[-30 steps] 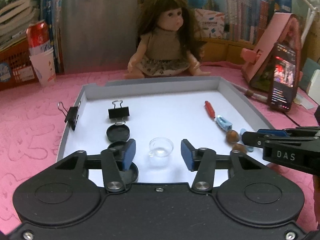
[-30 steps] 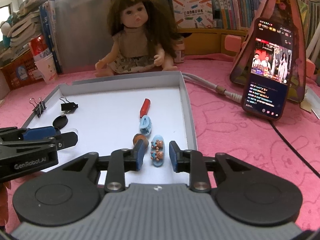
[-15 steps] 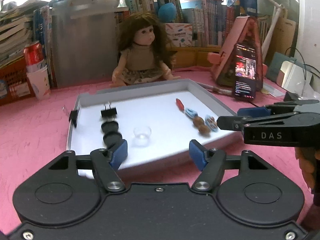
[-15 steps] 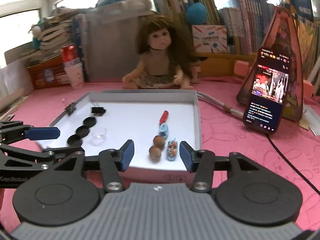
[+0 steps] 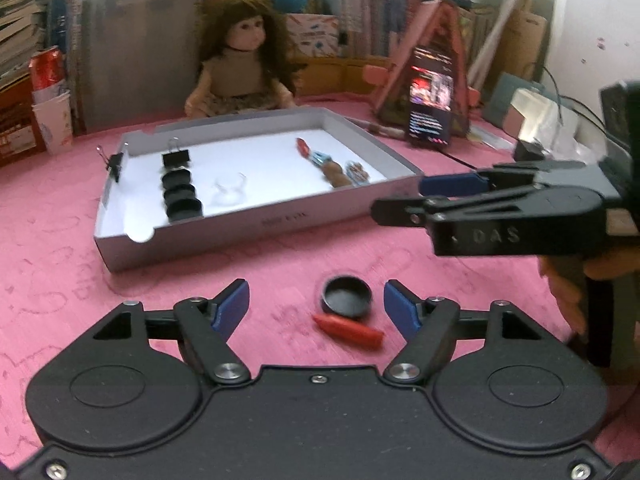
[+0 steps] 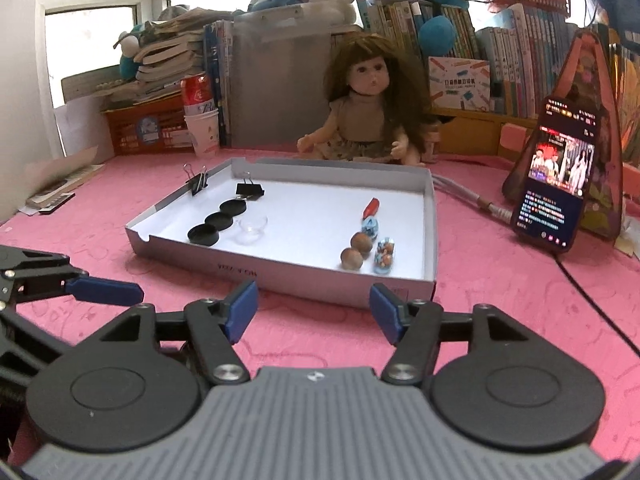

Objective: Organize rigid objects
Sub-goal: 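Grasp the red marker on the mat with the left gripper, then grasp the black lid on the mat with the right gripper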

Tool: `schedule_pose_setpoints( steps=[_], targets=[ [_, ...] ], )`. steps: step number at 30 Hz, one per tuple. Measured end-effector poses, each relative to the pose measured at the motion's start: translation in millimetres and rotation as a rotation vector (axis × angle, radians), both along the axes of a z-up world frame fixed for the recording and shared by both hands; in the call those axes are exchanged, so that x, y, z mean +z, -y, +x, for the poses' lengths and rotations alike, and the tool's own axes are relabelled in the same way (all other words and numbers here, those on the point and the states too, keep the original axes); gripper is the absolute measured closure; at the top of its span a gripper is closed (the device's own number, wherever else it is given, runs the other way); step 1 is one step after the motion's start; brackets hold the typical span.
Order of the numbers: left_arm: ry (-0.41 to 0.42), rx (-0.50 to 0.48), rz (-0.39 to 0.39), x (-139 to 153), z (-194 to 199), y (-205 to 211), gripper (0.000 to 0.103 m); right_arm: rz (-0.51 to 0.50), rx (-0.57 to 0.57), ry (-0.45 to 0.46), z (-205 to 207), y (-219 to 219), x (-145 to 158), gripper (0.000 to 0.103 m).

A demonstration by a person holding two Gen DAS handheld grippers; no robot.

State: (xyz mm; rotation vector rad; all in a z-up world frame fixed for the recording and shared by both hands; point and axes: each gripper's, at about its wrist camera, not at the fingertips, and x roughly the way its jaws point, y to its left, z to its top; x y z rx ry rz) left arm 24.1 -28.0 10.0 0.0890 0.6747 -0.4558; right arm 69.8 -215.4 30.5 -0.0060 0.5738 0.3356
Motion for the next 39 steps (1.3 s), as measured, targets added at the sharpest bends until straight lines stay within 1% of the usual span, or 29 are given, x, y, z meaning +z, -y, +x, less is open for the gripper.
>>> schedule_pose_setpoints(
  steps=[7,14,19,20,21,29,33,35,39],
  targets=[
    [-0.014,-0.041,0.024,-10,-11,6,0.032,0.013,0.027,-0.028,-8,-1,-6,0.026],
    [0.011,-0.066,0.071,-18,-13,16,0.039,0.014,0.045,-0.044,-11,-4,-9,0.026],
    [0.039,-0.076,0.102,-22,-12,23,0.055,0.011,0.055,-0.05,-11,-7,-11,0.026],
    [0.043,-0.075,0.105,-22,-12,24,0.06,0.011,0.057,-0.053,-11,-8,-11,0.026],
    [0.046,-0.072,0.107,-22,-12,24,0.062,0.012,0.059,-0.054,-11,-8,-12,0.026],
    [0.034,-0.036,0.111,-19,-9,15,0.062,0.022,0.07,-0.061,-11,-9,-14,0.026],
    [0.029,0.015,0.118,-16,-5,2,0.062,0.033,0.091,-0.058,-14,-9,-14,0.025],
    [0.026,0.05,0.12,-15,-2,-5,0.062,0.037,0.112,-0.054,-16,-12,-15,0.023],
    [0.03,0.109,0.126,-14,5,-19,0.062,0.019,0.156,-0.04,-22,-21,-17,0.021]
  ],
)
